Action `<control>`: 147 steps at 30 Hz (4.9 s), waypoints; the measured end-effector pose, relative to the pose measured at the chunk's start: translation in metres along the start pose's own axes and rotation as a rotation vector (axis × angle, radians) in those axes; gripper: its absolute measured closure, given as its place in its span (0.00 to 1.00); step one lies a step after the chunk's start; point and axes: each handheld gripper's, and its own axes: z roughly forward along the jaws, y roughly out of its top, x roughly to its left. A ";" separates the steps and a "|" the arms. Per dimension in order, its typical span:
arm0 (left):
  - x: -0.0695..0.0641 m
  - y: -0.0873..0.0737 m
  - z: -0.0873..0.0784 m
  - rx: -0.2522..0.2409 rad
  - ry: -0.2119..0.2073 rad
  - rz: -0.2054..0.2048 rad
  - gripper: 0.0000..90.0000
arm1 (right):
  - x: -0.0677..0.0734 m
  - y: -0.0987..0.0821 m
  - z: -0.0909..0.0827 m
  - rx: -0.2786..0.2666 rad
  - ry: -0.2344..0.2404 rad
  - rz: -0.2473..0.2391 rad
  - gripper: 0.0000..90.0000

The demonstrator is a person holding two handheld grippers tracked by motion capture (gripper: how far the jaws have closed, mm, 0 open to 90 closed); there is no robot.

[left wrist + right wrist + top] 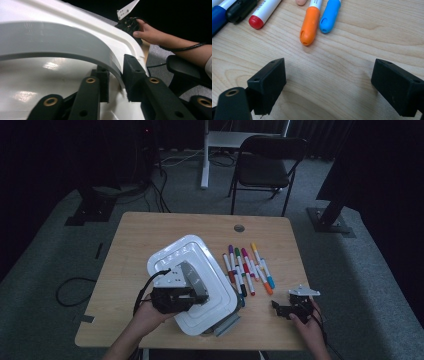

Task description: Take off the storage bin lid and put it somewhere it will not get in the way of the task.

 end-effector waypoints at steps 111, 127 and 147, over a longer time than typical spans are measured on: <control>0.127 -0.235 -0.093 0.076 0.633 -0.475 0.01 | 0.000 0.000 0.000 0.001 0.000 -0.001 0.14; 0.133 -0.260 -0.096 0.174 0.795 -0.541 0.01 | 0.000 0.000 0.000 0.001 0.000 0.000 0.14; 0.133 -0.258 -0.090 0.178 0.800 -0.519 0.01 | 0.004 0.002 0.000 -0.012 -0.051 0.051 0.27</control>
